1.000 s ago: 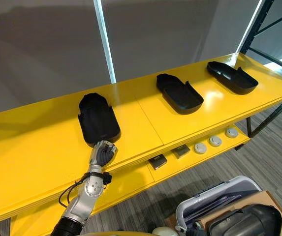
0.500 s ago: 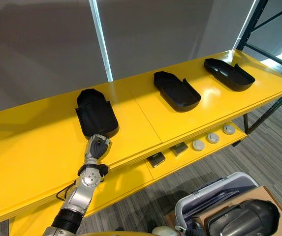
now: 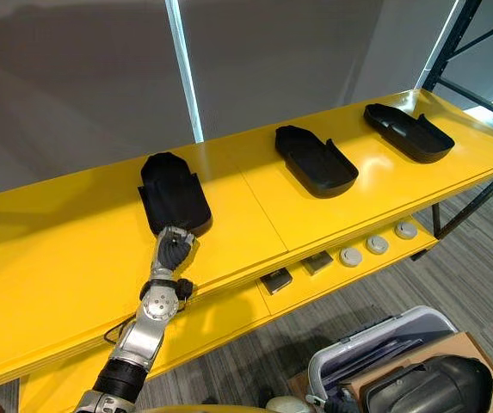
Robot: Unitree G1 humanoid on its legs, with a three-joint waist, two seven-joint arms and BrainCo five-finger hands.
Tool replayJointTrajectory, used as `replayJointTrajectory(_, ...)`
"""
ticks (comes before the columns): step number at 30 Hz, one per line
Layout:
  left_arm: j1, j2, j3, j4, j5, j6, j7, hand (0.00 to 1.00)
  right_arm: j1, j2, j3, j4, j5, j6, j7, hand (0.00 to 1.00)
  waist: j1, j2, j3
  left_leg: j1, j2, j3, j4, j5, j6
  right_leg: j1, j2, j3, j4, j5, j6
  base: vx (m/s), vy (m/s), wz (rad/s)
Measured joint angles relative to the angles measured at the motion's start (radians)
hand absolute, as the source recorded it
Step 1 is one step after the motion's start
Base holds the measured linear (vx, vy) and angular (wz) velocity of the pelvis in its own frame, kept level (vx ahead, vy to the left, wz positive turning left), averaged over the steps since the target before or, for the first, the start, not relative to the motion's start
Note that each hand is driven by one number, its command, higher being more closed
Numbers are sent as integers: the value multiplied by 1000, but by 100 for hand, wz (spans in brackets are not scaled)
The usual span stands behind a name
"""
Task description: Walk over and take plastic housings, then place them on the shelf
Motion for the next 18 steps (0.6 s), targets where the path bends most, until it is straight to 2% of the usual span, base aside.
replayJointTrajectory(3,38,-8,82,-124,-48,-46,32,100,-5,-8,0,16,0,-5,0,0,1,4,2,1,-4,-14,0,3,4,6,-4,-14,2,-1,1,-20,9,14)
replayJointTrajectory(6,78,-34,290,-173,-199,-103,119,100,-5,-9,-2,34,1,-6,-1,0,20,7,7,10,-7,-40,0,3,4,14,-9,-34,25,-17,4,-30,5,23)
replayJointTrajectory(7,88,-37,337,-173,-221,-108,132,100,-5,-9,-2,35,1,-5,-1,0,21,7,9,13,-8,-47,0,3,4,16,-10,-42,33,-23,4,-38,4,40)
replayJointTrajectory(8,124,-42,427,-171,-288,-117,179,100,-2,-9,-2,35,1,-4,-3,0,31,6,9,18,-9,-60,0,1,0,17,-13,-52,54,-38,2,-31,3,26)
replayJointTrajectory(11,193,-61,529,-156,-350,-124,247,100,12,-7,-2,33,0,-3,-10,0,63,2,9,16,-9,-72,0,0,0,18,-16,-66,74,-55,3,-39,-9,19)
replayJointTrajectory(13,268,-69,587,-79,-383,-123,283,100,19,-4,-1,18,-1,-3,-21,0,84,-4,7,16,-9,-79,0,-3,4,18,-18,-81,84,-64,1,-4,-16,20)
replayJointTrajectory(15,314,-89,613,17,-424,-104,293,100,26,2,0,-18,-1,-2,-28,0,101,-7,4,16,-8,-76,0,-4,4,20,-21,-96,85,-67,1,6,-18,15)
replayJointTrajectory(18,359,-123,629,210,-494,-62,264,100,36,12,0,-40,-1,7,-46,0,105,-17,0,18,-6,-61,0,-6,6,24,-25,-109,90,-77,6,25,-8,11)
